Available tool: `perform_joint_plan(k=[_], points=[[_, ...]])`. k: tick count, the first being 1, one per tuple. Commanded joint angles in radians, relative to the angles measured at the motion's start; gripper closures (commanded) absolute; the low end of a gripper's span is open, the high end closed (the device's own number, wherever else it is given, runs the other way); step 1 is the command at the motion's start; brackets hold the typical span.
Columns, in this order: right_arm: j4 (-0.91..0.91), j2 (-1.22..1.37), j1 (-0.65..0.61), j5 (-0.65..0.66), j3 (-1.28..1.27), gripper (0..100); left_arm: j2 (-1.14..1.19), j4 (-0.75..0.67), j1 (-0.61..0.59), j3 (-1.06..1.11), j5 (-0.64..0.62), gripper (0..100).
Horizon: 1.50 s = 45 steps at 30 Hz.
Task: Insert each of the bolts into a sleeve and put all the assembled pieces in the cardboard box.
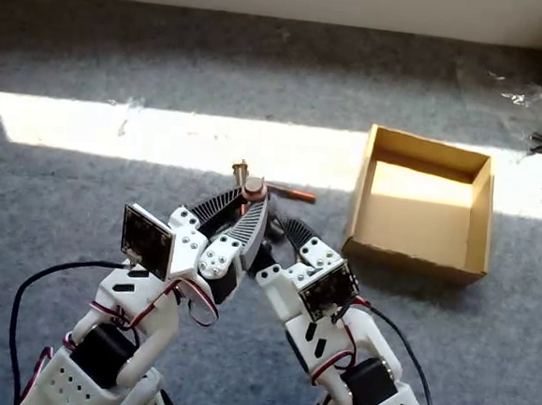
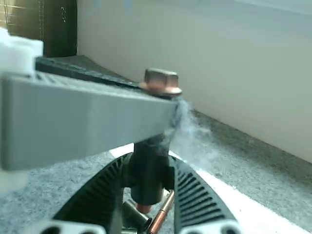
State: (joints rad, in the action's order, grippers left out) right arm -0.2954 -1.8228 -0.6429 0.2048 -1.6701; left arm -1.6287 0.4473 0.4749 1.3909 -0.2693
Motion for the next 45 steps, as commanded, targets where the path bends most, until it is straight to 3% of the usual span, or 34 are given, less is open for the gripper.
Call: perform_joint_plan(k=[1, 6, 12, 17, 20, 27, 30, 36, 41, 45], points=[[0.030, -0.013, 0.024, 0.006, -0.114, 99.3, -0.013, -0.006, 0.010, -0.013, -0.002, 100], [0.030, -0.013, 0.024, 0.006, -0.116, 99.3, -0.015, -0.006, 0.005, -0.015, 0.000, 98], [0.030, -0.013, 0.025, 0.006, -0.120, 99.3, -0.015, -0.006, 0.002, -0.012, 0.000, 80], [0.030, -0.013, 0.025, 0.006, -0.124, 99.3, -0.015, -0.006, -0.001, -0.015, 0.000, 79], [0.028, -0.013, 0.030, 0.008, -0.122, 99.3, -0.015, -0.006, -0.004, -0.016, 0.000, 79], [-0.117, -0.013, 0.096, 0.008, -0.116, 99.3, -0.015, -0.058, -0.168, -0.015, -0.003, 79], [-0.130, -0.013, 0.145, 0.008, -0.114, 99.3, -0.015, -0.051, -0.180, -0.015, -0.006, 80], [-0.206, -0.005, 0.260, 0.008, -0.067, 99.3, -0.016, -0.051, -0.186, -0.008, 0.000, 99], [-0.466, -0.004, 0.305, 0.008, 0.166, 99.3, -0.016, -0.014, -0.188, 0.007, 0.003, 99], [-0.538, -0.001, 0.344, 0.008, 0.288, 99.0, -0.016, 0.103, -0.179, 0.010, 0.196, 100]])
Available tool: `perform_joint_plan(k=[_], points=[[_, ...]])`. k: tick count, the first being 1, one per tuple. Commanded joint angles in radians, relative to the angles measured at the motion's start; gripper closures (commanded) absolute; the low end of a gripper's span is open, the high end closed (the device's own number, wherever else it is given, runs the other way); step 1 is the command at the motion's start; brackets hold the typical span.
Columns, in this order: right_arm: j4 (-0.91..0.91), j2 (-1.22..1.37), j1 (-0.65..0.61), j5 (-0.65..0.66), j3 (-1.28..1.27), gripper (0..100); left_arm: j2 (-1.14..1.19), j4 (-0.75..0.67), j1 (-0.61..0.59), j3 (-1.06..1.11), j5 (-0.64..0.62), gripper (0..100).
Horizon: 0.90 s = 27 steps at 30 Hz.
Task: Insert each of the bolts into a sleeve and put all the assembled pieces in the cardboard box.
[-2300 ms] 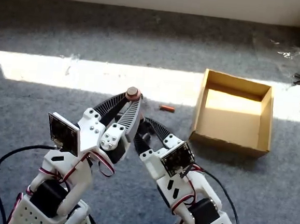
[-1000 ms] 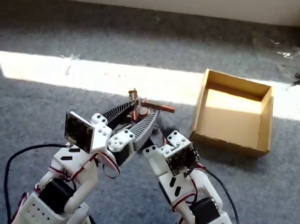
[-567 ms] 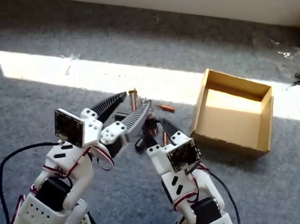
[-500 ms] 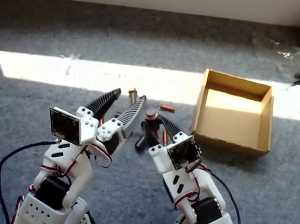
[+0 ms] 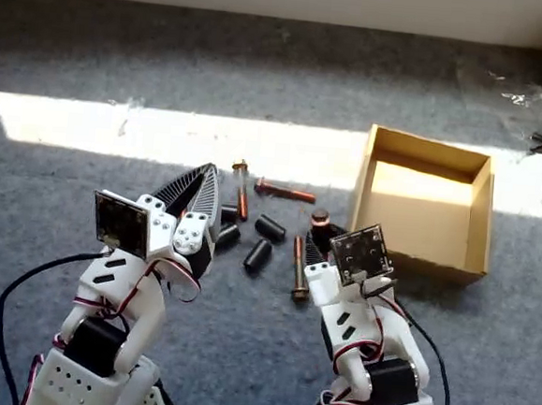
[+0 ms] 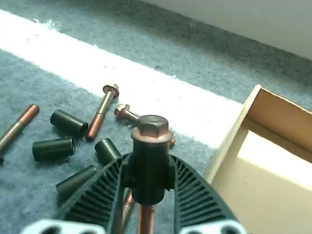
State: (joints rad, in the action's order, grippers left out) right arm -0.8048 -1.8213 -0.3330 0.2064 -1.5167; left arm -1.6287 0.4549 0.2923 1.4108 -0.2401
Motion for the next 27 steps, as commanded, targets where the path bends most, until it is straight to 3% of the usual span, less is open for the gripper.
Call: perform_joint_plan(k=[1, 6, 18, 27], points=[[-0.041, 0.002, 0.047, 0.006, 0.157, 99.0, -0.016, 0.120, 0.004, -0.010, 0.210, 100], [-0.093, 0.209, 0.105, 0.006, 0.352, 99.0, -0.012, 0.192, 0.004, -0.010, 0.258, 100], [-0.113, 0.928, 0.280, 0.005, 0.768, 98.9, -0.013, 0.189, -0.004, 0.033, 0.259, 100], [-0.113, 1.369, 0.343, 0.005, 1.023, 98.9, -0.013, 0.189, -0.004, 0.035, 0.259, 100]])
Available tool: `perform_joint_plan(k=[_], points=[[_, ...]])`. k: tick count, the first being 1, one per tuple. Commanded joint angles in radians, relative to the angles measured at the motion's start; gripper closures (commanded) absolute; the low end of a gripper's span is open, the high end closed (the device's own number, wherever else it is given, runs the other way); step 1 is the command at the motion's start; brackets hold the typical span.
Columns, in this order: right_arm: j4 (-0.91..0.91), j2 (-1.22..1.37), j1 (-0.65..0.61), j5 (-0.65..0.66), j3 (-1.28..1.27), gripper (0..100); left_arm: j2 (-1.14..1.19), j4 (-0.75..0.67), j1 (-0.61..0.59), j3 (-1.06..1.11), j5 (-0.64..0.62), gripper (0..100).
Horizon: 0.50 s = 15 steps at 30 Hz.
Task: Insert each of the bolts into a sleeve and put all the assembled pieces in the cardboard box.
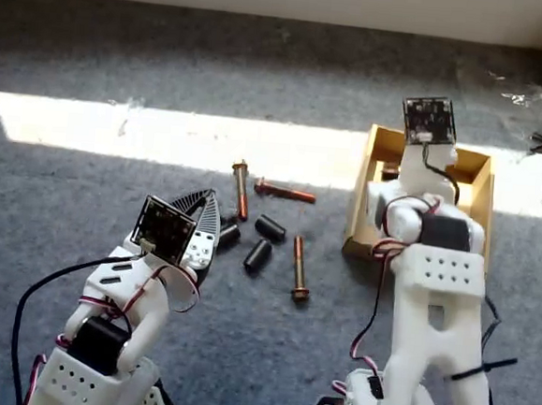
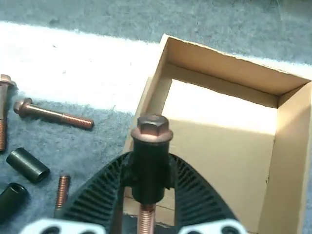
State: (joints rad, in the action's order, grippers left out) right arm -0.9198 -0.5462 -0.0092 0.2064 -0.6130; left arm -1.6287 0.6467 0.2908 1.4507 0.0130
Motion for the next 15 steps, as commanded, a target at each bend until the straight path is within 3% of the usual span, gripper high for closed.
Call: perform_joint_plan(k=[1, 10, 15], points=[[0.002, 0.139, 0.025, 0.005, 0.145, 98.9, -0.013, -0.003, -0.004, -0.005, 0.008, 100], [0.002, 0.510, 0.028, 0.002, 0.367, 98.9, -0.010, -0.003, -0.073, -0.008, 0.003, 100], [0.002, 0.656, 0.041, -0.087, 0.475, 98.9, -0.013, -0.003, -0.073, -0.007, 0.005, 100]])
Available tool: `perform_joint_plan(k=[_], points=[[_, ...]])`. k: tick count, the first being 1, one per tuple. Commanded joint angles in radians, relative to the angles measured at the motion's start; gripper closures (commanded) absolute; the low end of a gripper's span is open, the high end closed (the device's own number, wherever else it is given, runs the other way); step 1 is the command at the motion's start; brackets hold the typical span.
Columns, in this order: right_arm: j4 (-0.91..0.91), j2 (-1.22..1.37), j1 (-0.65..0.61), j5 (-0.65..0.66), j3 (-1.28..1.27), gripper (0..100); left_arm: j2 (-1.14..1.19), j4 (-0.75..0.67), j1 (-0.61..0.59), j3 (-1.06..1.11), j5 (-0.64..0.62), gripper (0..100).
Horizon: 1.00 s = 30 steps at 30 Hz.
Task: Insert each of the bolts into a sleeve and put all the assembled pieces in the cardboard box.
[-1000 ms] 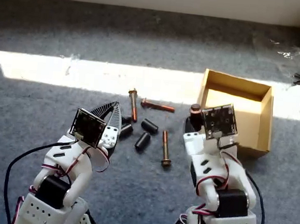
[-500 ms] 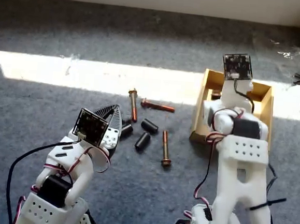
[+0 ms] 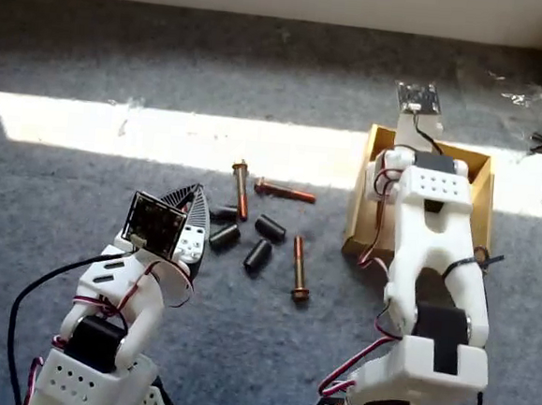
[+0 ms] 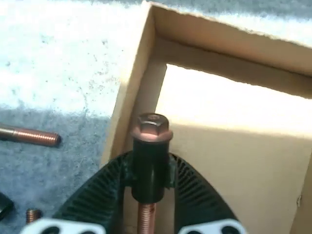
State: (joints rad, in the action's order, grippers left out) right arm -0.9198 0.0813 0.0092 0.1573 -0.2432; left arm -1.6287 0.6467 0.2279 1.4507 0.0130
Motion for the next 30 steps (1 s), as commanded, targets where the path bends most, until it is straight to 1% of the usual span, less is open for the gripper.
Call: perform_joint_plan(k=[1, 7, 9, 12, 14, 21, 24, 30], points=[[0.002, 0.050, 0.024, -0.051, 0.122, 98.9, -0.013, -0.003, -0.010, -0.005, 0.005, 100], [0.001, 0.145, 0.022, -0.066, 0.154, 98.7, -0.013, -0.003, -0.010, -0.005, 0.006, 100], [0.002, 0.170, 0.021, -0.066, 0.156, 96.1, -0.013, -0.003, -0.010, -0.005, 0.006, 100], [0.002, 0.185, 0.021, -0.061, 0.156, 89.7, -0.013, -0.003, -0.010, -0.005, 0.006, 100], [0.002, 0.185, 0.019, -0.061, 0.157, 87.8, -0.013, -0.003, -0.010, -0.005, 0.006, 100], [0.002, 0.180, 0.021, -0.064, 0.159, 87.5, -0.013, -0.003, -0.010, -0.005, 0.006, 100], [-0.004, 0.133, 0.025, -0.064, 0.180, 87.5, -0.013, -0.003, -0.012, -0.005, 0.006, 100], [-0.065, -0.076, 0.021, -0.060, 0.189, 87.8, -0.015, -0.003, -0.012, -0.004, 0.006, 100]])
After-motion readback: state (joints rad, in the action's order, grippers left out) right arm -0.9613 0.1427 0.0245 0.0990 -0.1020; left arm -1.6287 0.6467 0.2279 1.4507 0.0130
